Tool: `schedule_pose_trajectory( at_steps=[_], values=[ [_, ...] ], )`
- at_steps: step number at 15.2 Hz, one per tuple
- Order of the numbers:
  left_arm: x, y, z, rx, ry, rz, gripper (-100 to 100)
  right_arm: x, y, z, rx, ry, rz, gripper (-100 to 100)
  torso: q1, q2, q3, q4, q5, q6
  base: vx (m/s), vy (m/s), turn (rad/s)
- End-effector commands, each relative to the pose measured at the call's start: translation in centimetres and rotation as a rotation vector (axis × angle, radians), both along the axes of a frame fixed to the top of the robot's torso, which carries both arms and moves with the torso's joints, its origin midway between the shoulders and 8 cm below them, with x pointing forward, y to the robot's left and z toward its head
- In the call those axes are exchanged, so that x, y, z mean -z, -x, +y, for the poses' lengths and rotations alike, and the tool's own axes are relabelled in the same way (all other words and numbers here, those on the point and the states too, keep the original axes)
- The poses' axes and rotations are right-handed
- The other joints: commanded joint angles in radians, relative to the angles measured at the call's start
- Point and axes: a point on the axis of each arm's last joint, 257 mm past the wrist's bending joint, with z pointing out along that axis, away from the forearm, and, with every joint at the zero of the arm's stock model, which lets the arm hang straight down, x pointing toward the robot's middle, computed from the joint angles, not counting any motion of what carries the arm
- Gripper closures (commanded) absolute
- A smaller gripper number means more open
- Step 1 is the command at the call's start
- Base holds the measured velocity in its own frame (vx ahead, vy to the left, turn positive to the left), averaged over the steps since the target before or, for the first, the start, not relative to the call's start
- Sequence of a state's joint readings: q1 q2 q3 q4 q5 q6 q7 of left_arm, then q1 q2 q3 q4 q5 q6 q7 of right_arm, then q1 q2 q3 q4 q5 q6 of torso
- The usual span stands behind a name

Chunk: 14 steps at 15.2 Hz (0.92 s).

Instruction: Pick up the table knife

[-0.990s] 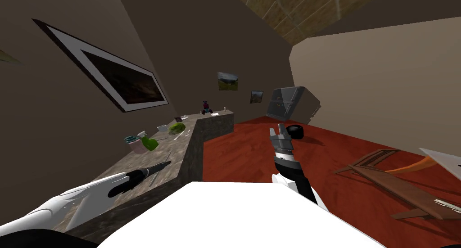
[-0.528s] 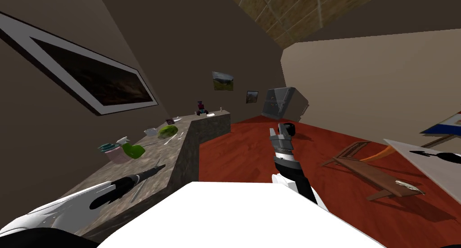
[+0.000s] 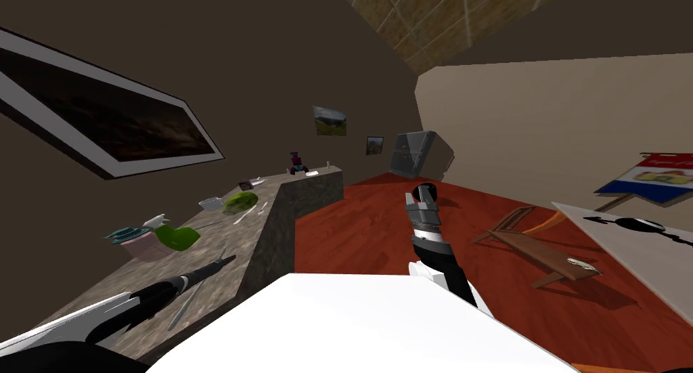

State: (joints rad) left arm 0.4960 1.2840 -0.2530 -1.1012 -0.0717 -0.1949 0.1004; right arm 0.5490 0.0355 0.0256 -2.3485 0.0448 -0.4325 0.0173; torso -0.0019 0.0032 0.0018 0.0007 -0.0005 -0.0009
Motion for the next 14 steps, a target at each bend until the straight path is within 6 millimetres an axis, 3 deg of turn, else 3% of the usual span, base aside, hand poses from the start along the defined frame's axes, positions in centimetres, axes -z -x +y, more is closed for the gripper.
schedule_pose_trajectory(
  at_steps=[1, 10, 11, 14],
  values=[
    [0.7, 1.7, 0.5, -0.017, 0.011, -0.013, -100, 0.0, 0.0, 0.0, 0.000, 0.000, 0.000, 0, 0.000, 0.000, 0.000, 0.000, 0.000, 0.000, 0.024, -0.020, -0.185],
    [0.7, 7.4, 4.2, -0.079, -0.006, 0.003, -100, 0.0, 0.0, 0.0, 0.000, 0.000, 0.000, 0, 0.004, -0.006, -0.003, -0.001, 0.004, 0.004, 0.034, -0.020, -0.105],
    [1.3, 9.3, 4.2, -0.097, 0.005, -0.010, -100, 0.0, 0.0, 0.0, 0.000, 0.000, 0.000, 0, 0.004, -0.005, -0.003, -0.001, 0.005, 0.004, 0.032, -0.018, -0.200],
    [0.9, 11.3, 5.5, -0.118, -0.005, 0.004, -100, 0.0, 0.0, 0.0, 0.000, 0.000, 0.000, 0, 0.003, -0.006, -0.004, -0.001, 0.005, 0.004, 0.042, -0.021, -0.123]
  ],
)
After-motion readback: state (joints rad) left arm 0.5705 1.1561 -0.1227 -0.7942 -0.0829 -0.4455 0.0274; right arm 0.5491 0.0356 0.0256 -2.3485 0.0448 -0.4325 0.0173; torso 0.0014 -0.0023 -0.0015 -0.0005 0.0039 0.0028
